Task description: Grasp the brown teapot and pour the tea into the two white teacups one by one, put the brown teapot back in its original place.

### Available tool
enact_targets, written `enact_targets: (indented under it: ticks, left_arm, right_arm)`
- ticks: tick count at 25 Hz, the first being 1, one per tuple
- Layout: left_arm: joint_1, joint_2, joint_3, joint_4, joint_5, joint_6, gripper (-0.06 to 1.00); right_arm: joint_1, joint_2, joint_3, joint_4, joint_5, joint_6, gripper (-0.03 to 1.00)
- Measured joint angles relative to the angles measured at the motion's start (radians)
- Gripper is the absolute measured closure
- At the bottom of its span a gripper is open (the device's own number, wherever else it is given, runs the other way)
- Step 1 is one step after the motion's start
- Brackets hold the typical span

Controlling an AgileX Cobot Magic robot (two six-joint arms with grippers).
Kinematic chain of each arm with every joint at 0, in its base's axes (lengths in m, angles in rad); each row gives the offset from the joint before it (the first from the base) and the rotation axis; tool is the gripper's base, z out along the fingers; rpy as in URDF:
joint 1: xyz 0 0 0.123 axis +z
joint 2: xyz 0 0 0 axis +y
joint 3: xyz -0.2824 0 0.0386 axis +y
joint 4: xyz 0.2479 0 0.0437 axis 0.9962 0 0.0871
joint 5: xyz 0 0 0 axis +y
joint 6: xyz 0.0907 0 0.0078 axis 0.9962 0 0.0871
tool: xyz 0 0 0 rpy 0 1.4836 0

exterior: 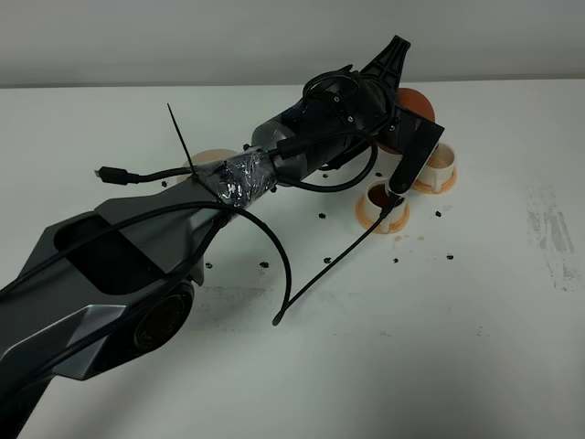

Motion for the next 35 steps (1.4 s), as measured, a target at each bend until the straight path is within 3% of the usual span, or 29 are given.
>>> enact_targets:
  ticks: [35]
  left_arm:
    - [0.0,0.0,0.0,0.15,-0.04,0.001,0.82]
  right_arm:
    - [0.0,0.0,0.0,0.0,0.0,0.0,0.77]
